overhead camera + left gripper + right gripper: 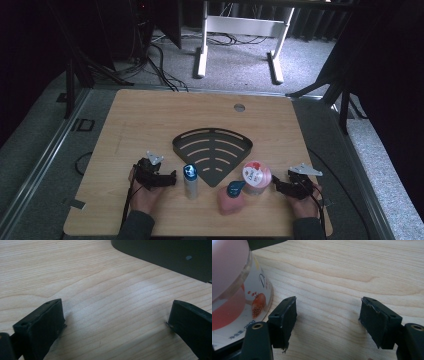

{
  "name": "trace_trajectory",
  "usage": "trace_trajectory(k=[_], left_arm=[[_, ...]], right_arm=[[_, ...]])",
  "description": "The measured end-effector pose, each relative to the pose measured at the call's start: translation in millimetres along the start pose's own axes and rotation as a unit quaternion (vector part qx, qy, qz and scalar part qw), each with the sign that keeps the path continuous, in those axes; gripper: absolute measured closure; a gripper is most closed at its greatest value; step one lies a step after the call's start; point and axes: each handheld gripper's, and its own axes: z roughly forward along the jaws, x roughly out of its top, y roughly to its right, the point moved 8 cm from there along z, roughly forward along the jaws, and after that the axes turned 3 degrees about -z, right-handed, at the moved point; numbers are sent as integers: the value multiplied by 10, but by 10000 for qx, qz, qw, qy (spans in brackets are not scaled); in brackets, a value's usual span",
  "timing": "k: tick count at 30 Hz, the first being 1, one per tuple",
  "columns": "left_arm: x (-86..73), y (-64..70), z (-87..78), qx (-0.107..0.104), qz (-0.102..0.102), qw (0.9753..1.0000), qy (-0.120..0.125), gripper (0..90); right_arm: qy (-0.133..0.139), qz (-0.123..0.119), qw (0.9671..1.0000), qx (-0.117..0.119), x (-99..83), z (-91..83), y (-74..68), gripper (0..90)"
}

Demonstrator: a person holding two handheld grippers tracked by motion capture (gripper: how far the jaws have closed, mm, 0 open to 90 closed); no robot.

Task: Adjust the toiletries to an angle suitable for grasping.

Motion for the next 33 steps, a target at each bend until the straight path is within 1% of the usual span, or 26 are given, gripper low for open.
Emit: trace_trajectory(k=[2, 3, 4, 6, 10, 12, 14, 17, 29, 32, 33], left_arm=[[0, -3, -4, 8, -15, 10000, 18, 20], [1, -12, -17, 22, -32, 10000, 73, 40], [0, -22, -29, 23, -34, 9999, 115, 75], [0, -48, -55, 37, -42, 9999, 105, 154], [4, -60, -77, 18, -35, 10000, 66, 251], [6, -56, -97, -53, 40, 10000, 43, 311], [5, -57, -104, -66, 47, 10000, 42, 339], [1, -60, -109, -99, 79, 9999, 40, 353], [0, -59, -108, -90, 67, 9999, 56, 357], [1, -70, -120, -79, 49, 10000, 28, 392], [1, -73, -123, -81, 43, 10000, 20, 404]], right_arm=[[0, 0, 10000, 0, 0, 0, 0, 294], [0, 0, 10000, 0, 0, 0, 0, 294], [0, 0, 10000, -1, 0, 0, 0, 294], [0, -1, 10000, -1, 0, 0, 0, 294], [0, 0, 10000, 0, 0, 0, 0, 294], [1, 0, 10000, 1, 0, 0, 0, 294], [-1, 0, 10000, 0, 0, -1, 0, 295], [-4, 1, 10000, 6, -3, -4, -3, 295], [-4, -5, 10000, 15, -6, -8, -7, 295], [-2, 0, 10000, 6, -7, -10, -10, 298], [4, -4, 10000, -3, -8, -13, -10, 315]])
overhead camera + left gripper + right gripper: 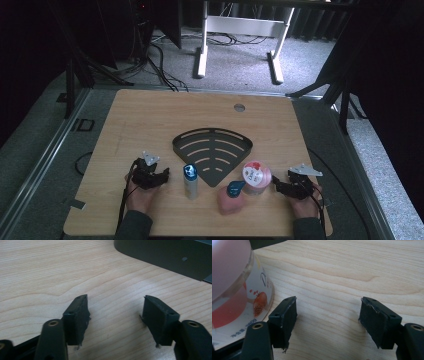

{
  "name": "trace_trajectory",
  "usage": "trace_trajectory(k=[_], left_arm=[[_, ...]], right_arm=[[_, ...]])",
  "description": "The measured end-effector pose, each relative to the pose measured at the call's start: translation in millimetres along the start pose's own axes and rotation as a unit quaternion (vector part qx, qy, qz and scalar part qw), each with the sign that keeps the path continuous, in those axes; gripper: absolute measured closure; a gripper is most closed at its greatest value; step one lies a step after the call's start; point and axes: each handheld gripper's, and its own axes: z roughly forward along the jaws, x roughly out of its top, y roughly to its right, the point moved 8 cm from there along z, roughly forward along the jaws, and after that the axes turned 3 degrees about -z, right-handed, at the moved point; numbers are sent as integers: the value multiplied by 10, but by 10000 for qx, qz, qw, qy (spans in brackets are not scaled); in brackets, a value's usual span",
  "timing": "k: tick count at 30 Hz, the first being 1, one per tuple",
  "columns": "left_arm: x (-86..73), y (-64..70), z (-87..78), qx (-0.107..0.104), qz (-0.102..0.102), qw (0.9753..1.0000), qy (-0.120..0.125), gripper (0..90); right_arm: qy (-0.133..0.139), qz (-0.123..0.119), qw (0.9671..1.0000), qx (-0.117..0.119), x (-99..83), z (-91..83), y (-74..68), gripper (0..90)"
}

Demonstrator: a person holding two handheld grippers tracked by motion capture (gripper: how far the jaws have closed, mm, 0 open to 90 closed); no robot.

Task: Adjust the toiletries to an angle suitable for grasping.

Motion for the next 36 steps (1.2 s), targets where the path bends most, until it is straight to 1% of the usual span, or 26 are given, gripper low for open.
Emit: trace_trajectory(k=[4, 5, 6, 7, 8, 9, 10, 11, 13, 14, 15, 16, 17, 18, 19, 20, 23, 26, 27, 30, 31, 32, 36], left_arm=[[2, -5, -13, -38, 1, 10000, -21, 453], [2, -5, -13, -38, 1, 10000, -21, 473], [1, -1, -20, -87, 3, 10000, -36, 488], [1, -1, -20, -87, 3, 10000, -36, 497], [1, 2, -24, -112, 16, 9999, -49, 514], [1, 8, -26, -138, 17, 9999, -50, 514], [0, 22, -37, -173, 46, 9998, -59, 550], [2, 29, -46, -179, 79, 9998, -51, 566], [13, 51, -69, -191, 151, 9997, -7, 608], [13, 51, -69, -191, 151, 9997, -7, 625], [24, 76, -90, -217, 218, 9995, 46, 650], [24, 76, -90, -217, 218, 9995, 46, 674], [29, 92, -102, -232, 261, 9994, 66, 700], [33, 109, -113, -245, 311, 9992, 81, 700], [36, 131, -125, -271, 373, 9989, 91, 764], [44, 168, -139, -326, 472, 9983, 105, 799], [61, 225, -158, -431, 560, 9974, 132, 895], [69, 241, -164, -455, 574, 9972, 147, 899], [93, 291, -192, -518, 668, 9962, 187, 900], [122, 345, -229, -610, 734, 9951, 254, 900], [122, 345, -229, -610, 734, 9951, 254, 900], [143, 379, -254, -660, 768, 9944, 300, 900], [179, 453, -301, -814, 865, 9921, 404, 900]], right_arm=[[-17, -1, 10000, -30, -5, -27, 1, 394], [-19, -26, 10000, -68, -7, -38, -1, 417], [-25, -75, 9999, -109, -8, -50, -2, 431], [-25, -75, 9999, -109, -8, -50, -2, 431], [-10, -138, 9998, -153, -8, -80, -14, 471], [-10, -138, 9998, -153, -8, -80, -14, 471], [41, -161, 9997, -159, 0, -116, -29, 521], [87, -163, 9997, -154, 7, -152, -43, 553], [181, -177, 9996, -115, 28, -211, -70, 603], [219, -198, 9995, -110, 39, -239, -83, 626], [252, -225, 9994, -114, 51, -265, -94, 652], [277, -235, 9993, -116, 60, -283, -104, 675], [296, -251, 9992, -113, 71, -307, -119, 709], [296, -251, 9992, -113, 71, -307, -119, 709], [373, -326, 9987, -98, 101, -361, -156, 770], [422, -368, 9984, -86, 118, -387, -170, 799], [497, -426, 9978, -37, 154, -459, -215, 887], [580, -461, 9972, 39, 186, -512, -251, 897], [636, -494, 9967, 95, 214, -561, -291, 900], [706, -566, 9958, 169, 252, -612, -358, 900], [706, -566, 9958, 169, 252, -612, -358, 900], [763, -635, 9948, 236, 284, -648, -424, 900], [871, -767, 9926, 369, 348, -699, -556, 900]])
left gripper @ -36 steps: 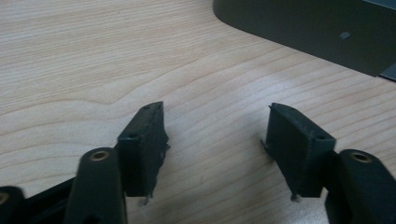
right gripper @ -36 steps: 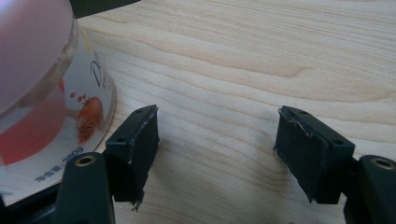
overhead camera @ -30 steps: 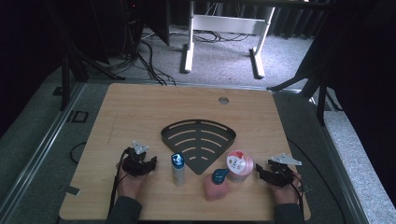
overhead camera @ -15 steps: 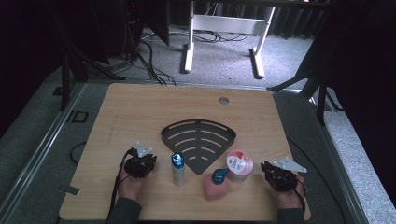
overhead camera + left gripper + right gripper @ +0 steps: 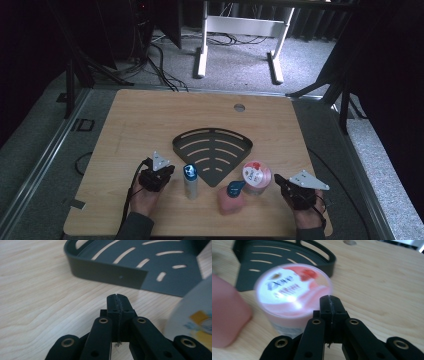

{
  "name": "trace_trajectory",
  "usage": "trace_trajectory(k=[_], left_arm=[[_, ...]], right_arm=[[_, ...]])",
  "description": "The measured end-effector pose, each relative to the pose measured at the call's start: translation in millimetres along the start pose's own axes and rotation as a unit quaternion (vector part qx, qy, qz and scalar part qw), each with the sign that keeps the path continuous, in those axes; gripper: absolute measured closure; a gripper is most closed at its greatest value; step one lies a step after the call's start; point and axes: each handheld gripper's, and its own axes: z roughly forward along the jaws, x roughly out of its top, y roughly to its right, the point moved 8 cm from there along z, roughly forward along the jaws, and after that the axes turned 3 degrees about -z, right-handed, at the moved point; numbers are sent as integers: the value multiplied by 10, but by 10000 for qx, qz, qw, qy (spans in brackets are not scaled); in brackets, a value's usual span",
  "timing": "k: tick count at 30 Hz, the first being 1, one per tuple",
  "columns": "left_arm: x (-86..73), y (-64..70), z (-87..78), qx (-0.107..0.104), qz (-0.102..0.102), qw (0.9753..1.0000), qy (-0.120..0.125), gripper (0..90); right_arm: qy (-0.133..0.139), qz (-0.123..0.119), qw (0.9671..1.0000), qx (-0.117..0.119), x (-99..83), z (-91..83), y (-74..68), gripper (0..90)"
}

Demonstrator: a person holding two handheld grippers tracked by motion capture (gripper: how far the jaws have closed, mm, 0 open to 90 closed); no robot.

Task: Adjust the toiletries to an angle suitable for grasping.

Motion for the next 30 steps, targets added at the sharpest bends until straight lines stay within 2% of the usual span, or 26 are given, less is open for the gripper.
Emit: trace_trajectory(k=[6, 7, 8, 9, 11, 12, 18, 24, 30], left_arm=[[49, 93, -9, -174, 74, 9998, 108, 900], [49, 93, -9, -174, 74, 9998, 108, 899], [55, 118, -6, -229, 115, 9996, 111, 899], [58, 133, -4, -263, 121, 9995, 119, 899], [64, 160, 7, -317, 148, 9993, 135, 899], [64, 160, 7, -317, 148, 9993, 135, 899], [66, 234, 44, -468, 235, 9985, 127, 898], [63, 318, 64, -555, 362, 9977, 116, 899], [48, 343, 61, -670, 341, 9971, 99, 898]], right_arm=[[156, -204, 9994, 236, 137, -22, -218, 900], [156, -204, 9994, 236, 137, -22, -218, 900], [194, -286, 9987, 369, 175, -16, -312, 900], [202, -328, 9984, 409, 184, -9, -342, 900], [201, -405, 9977, 513, 201, 12, -429, 900], [201, -405, 9977, 513, 201, 12, -429, 900], [93, -662, 9943, 835, 201, 118, -696, 900], [-117, -760, 9918, 1021, 128, 215, -806, 900], [-299, -865, 9878, 1261, 50, 232, -878, 900]])
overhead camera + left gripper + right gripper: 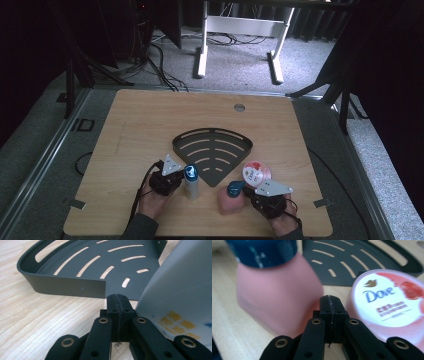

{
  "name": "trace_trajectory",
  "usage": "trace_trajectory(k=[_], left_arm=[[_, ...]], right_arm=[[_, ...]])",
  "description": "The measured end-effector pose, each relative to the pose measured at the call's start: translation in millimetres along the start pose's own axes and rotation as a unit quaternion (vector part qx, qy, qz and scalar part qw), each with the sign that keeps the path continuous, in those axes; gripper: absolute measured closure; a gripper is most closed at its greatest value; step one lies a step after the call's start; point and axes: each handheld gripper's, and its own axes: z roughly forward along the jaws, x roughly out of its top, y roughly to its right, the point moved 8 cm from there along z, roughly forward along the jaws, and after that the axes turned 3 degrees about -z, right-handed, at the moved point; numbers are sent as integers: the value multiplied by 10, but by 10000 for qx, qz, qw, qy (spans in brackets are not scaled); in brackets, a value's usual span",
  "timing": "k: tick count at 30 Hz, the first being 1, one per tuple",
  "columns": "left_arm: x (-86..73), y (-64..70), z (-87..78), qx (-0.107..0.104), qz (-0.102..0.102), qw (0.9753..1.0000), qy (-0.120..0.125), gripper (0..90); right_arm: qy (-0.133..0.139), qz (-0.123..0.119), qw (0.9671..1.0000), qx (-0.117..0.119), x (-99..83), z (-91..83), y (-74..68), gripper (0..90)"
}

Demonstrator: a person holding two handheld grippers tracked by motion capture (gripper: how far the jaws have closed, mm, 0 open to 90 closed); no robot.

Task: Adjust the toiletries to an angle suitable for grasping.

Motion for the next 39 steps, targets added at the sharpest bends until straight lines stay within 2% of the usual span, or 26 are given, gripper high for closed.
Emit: trace_trajectory(k=[4, 8, 9, 13, 28, 30, 33, 39], left_arm=[[-11, 49, 2, -167, 13, 9999, -6, 898], [-19, 109, 19, -231, 71, 9997, -25, 898], [-24, 165, 33, -354, 83, 9993, -25, 898], [-33, 244, 51, -477, 198, 9987, -51, 897], [-64, 495, 57, -947, 625, 9935, -87, 897], [-72, 501, 49, -903, 661, 9937, -98, 897], [-92, 504, 29, -969, 619, 9933, -101, 898], [-137, 515, -9, -965, 597, 9935, -126, 898]], right_arm=[[-31, -15, 10000, 66, -20, 17, -39, 900], [-19, 27, 9999, 95, -25, 19, -45, 900], [-19, 21, 9999, 103, -26, 20, -49, 900], [-22, -4, 9998, 206, -23, 52, -108, 900], [-13, -83, 9991, 411, -4, 104, -240, 900], [-10, -83, 9991, 413, 0, 109, -252, 900], [-2, -64, 9990, 437, -1, 109, -257, 900], [12, -30, 9988, 491, 0, 119, -280, 900]])
